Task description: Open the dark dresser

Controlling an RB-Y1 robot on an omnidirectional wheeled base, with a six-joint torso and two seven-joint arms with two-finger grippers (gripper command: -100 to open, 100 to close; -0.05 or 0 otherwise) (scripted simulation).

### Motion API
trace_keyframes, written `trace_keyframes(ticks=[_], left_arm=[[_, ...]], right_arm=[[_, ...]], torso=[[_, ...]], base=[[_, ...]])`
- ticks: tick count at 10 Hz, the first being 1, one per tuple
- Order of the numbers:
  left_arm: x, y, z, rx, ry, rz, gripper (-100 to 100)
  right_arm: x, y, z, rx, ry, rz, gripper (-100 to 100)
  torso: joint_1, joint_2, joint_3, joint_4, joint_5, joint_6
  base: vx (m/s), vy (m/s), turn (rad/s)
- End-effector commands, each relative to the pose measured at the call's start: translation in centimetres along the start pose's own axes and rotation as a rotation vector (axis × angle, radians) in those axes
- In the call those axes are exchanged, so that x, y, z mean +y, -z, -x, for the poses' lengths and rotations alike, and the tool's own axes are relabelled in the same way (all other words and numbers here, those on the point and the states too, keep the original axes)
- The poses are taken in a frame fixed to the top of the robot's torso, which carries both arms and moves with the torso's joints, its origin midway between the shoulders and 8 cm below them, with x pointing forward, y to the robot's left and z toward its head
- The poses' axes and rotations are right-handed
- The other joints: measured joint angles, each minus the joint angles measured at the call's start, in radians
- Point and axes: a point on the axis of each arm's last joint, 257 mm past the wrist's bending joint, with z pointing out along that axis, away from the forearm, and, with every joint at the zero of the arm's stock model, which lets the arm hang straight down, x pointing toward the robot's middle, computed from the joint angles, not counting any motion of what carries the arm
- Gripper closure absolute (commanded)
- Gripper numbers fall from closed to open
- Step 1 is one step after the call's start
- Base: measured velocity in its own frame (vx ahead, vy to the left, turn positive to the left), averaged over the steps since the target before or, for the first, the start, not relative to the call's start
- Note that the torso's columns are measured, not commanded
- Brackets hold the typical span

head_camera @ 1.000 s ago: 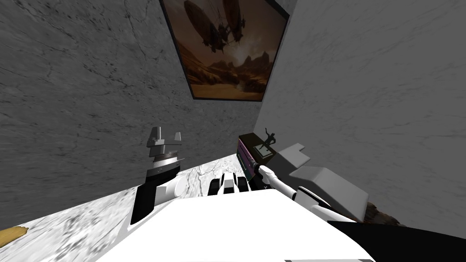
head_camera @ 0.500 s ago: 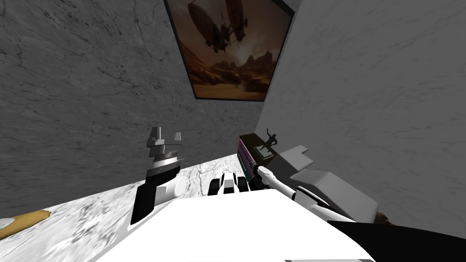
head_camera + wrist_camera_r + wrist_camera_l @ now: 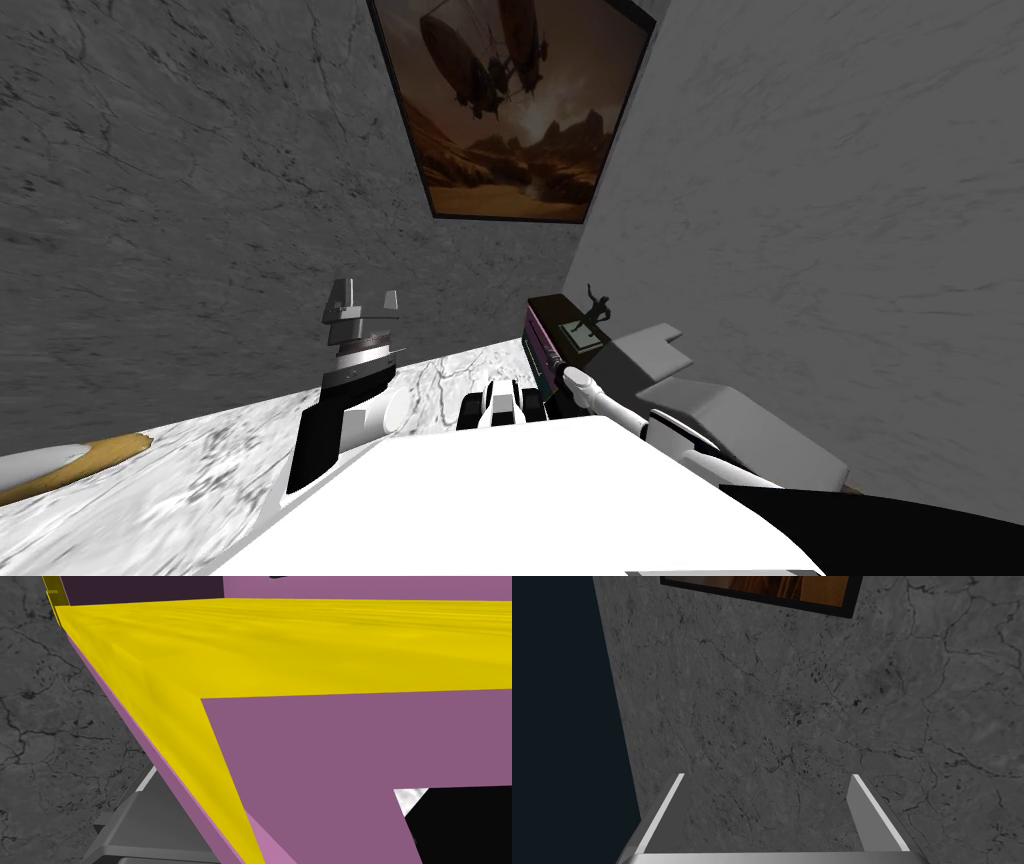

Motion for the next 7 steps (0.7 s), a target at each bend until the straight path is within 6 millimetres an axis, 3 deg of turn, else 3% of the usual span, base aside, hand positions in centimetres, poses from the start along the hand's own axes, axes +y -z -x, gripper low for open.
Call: trace_keyframes(ticks=[1, 6, 7], left_arm=[[0.0, 0.0, 0.0, 0.0, 0.0, 0.0, 0], [0.0, 0.0, 0.0, 0.0, 0.0, 0.0, 0], [0.0, 0.0, 0.0, 0.0, 0.0, 0.0, 0]], right_arm=[[-0.14, 0.07, 0.2, 0.018, -0.017, -0.015, -100], [-0.41, 0.11, 0.63, 0.027, -0.041, -0.032, -100], [-0.14, 0.07, 0.2, 0.017, -0.046, -0.015, 100]], torso=[[0.0, 0.0, 0.0, 0.0, 0.0, -0.001], [-0.001, 0.001, 0.0, 0.0, 0.0, 0.001], [-0.001, 0.001, 0.001, 0.0, -0.001, 0.0]], base=[[-0.015, -0.048, 0.065], [-0.006, -0.021, 0.037], [0.014, 0.042, -0.134]])
